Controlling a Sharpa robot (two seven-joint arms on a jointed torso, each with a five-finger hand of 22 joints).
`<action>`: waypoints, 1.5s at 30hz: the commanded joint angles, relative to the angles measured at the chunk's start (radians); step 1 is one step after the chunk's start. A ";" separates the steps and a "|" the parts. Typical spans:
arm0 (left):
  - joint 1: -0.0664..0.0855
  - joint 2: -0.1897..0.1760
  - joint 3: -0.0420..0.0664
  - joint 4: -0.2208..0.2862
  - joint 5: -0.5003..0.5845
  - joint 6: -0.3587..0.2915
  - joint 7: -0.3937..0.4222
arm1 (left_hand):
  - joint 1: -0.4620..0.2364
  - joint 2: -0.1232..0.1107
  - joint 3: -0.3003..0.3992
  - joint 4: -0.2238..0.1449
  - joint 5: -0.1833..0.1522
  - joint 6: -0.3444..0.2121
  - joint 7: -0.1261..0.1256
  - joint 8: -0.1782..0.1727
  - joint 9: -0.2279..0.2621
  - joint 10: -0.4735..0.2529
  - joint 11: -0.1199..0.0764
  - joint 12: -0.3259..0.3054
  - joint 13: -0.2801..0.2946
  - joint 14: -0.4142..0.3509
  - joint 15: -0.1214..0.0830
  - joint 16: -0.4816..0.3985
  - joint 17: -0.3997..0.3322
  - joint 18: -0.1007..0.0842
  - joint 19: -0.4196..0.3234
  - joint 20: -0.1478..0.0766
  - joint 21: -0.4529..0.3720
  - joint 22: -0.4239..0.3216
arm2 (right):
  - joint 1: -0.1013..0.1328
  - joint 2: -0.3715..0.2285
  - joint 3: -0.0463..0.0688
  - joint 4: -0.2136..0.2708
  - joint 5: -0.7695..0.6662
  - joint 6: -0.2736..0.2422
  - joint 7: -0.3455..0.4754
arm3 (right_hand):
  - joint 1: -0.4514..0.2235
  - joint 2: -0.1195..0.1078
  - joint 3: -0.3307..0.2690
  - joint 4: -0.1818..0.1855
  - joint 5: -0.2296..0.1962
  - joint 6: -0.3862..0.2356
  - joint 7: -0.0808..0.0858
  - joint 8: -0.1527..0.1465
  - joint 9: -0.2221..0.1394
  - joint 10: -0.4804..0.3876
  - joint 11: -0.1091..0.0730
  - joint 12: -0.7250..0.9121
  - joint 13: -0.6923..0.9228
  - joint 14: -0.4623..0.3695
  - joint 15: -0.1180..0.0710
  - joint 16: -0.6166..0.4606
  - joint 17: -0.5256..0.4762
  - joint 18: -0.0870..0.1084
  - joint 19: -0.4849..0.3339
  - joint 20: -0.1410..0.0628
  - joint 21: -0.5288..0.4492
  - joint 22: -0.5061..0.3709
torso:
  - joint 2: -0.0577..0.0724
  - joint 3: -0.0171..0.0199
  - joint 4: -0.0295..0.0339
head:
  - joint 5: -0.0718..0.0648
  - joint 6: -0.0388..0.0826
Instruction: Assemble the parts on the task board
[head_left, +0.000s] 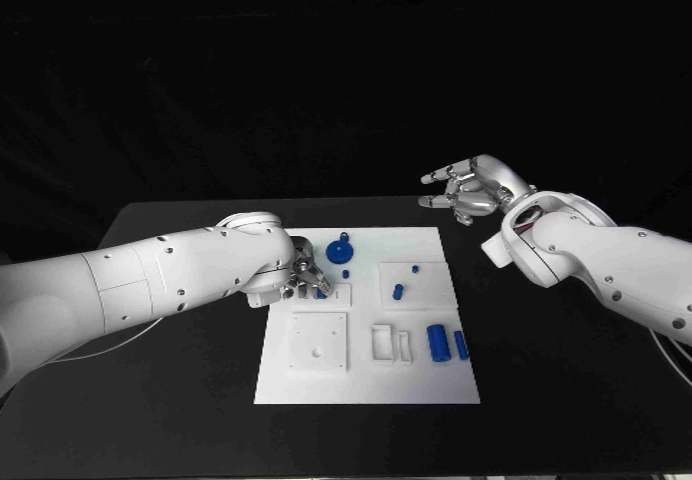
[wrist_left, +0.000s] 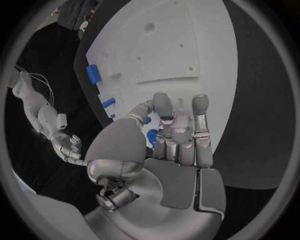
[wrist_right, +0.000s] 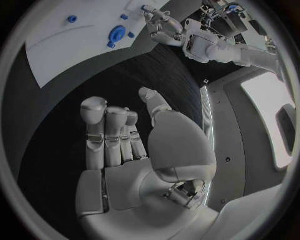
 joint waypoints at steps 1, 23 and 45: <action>-0.004 0.007 -0.002 0.002 0.003 0.030 0.009 | 0.019 0.031 0.061 -0.054 -0.003 0.248 -0.110 0.032 0.186 0.043 -0.019 0.005 -0.001 0.004 -0.003 0.006 0.003 0.003 0.001 0.006 0.004 0.020 | 0.000 0.000 0.001 0.001 0.001 0.012 0.010 | -0.010 -0.001 0.007 -0.003 0.004 0.005 0.002 -0.002 0.001 -0.004 0.000 -0.001 0.000 -0.001 -0.001 -0.001 0.001 0.019 0.045 0.000 -0.001 0.084 | -0.001 0.0006 0.0002 | -0.003 -0.002; -0.004 0.013 -0.002 -0.011 0.011 0.064 0.010 | 0.001 0.047 0.049 -0.031 -0.059 0.250 -0.112 0.039 0.190 0.043 -0.020 0.013 0.000 0.006 -0.002 0.010 0.012 0.002 0.003 0.007 0.002 0.020 | -0.001 0.000 0.001 -0.001 0.001 0.012 0.011 | -0.010 -0.001 0.010 -0.004 0.013 0.007 0.002 -0.002 0.001 -0.004 -0.001 -0.001 0.000 0.000 -0.001 0.000 0.001 0.019 0.046 0.000 0.002 0.084 | 0.000 -0.0004 0.0009 | -0.009 -0.001; -0.004 0.019 -0.001 -0.025 0.013 0.042 0.015 | 0.001 0.027 -0.038 0.068 -0.187 0.247 -0.114 0.043 0.193 0.043 -0.020 0.015 -0.001 0.004 -0.003 0.007 0.009 0.000 0.007 0.007 -0.008 0.020 | -0.002 0.001 0.001 -0.003 0.003 0.012 0.012 | -0.013 -0.002 0.012 -0.003 0.015 0.008 0.002 -0.002 0.001 -0.004 0.000 -0.002 0.000 0.000 -0.001 0.000 0.002 0.019 0.046 0.000 0.002 0.084 | -0.001 -0.0008 0.0013 | -0.015 -0.003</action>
